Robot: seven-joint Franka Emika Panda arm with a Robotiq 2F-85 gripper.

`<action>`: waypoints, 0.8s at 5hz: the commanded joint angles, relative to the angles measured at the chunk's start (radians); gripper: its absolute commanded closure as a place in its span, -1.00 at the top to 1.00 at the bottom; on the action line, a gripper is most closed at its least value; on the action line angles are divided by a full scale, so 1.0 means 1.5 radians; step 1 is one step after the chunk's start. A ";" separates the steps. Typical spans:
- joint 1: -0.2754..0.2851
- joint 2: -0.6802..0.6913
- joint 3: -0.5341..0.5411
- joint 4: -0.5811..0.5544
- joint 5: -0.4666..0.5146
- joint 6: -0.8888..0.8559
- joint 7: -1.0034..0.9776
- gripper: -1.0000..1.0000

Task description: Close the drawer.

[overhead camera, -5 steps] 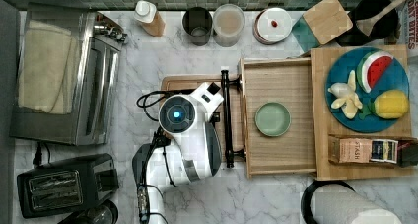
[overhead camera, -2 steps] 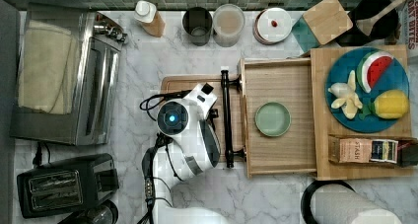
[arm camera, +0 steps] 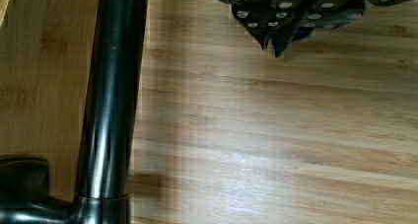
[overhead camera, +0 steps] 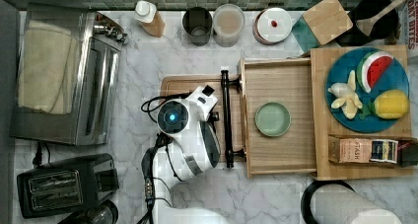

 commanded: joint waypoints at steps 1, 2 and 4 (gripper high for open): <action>-0.061 -0.034 -0.039 -0.004 0.009 0.061 -0.103 -1.00; -0.092 -0.057 -0.050 -0.022 0.028 0.061 -0.156 -1.00; -0.166 -0.043 -0.071 -0.018 0.117 0.062 -0.309 -1.00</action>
